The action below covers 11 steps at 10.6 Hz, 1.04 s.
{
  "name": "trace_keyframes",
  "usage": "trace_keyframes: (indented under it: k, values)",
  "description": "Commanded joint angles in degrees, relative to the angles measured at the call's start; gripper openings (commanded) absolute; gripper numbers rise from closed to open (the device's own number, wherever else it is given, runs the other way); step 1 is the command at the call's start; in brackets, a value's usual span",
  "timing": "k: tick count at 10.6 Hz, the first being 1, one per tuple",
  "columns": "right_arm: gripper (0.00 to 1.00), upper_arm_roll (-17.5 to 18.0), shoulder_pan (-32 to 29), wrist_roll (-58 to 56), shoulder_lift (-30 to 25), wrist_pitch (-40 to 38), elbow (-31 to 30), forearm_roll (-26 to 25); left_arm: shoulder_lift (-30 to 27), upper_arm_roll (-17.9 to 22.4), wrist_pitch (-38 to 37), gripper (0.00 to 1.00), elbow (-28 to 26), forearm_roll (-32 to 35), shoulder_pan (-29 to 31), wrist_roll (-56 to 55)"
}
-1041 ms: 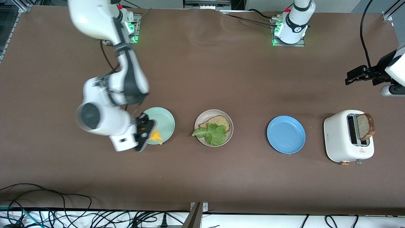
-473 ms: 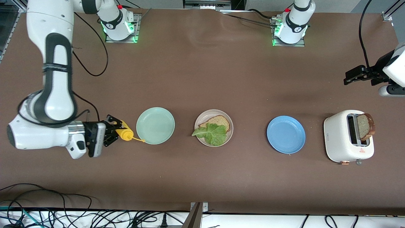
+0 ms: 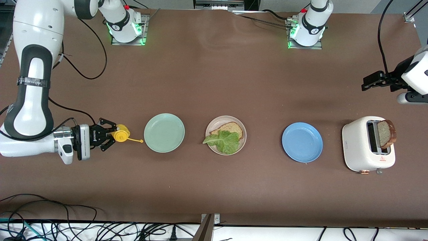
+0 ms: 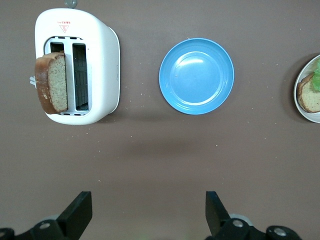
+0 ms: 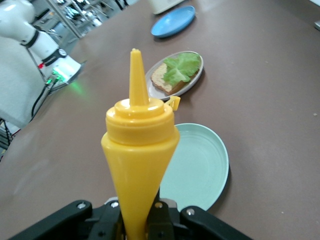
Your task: Make sandwich on beige plate with both arms
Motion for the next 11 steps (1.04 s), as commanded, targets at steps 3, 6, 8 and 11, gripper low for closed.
trace_keyframes:
  k: [3, 6, 8, 11]
  values:
    - [0.0, 1.2, -4.7, -17.8, 2.9, -6.0, -2.3, 4.1, 1.3, 0.0, -0.2, 1.0, 2.8, 1.0, 0.4, -0.3]
    - [0.0, 1.2, -6.6, -28.5, 8.4, -10.9, -3.9, 11.3, 1.3, 0.0, -0.3, 1.0, 4.3, 1.1, 0.3, -0.3]
    - [0.0, 1.2, -7.5, -34.3, 11.9, -12.9, -3.9, 14.3, 1.3, 0.1, -0.3, 1.0, 4.3, 1.0, 0.3, -0.4]
    - [0.0, 1.2, -7.7, -36.7, 13.2, -12.4, -3.8, 14.8, 1.4, 0.1, -0.3, 1.0, 4.3, 1.0, 0.3, -0.4]
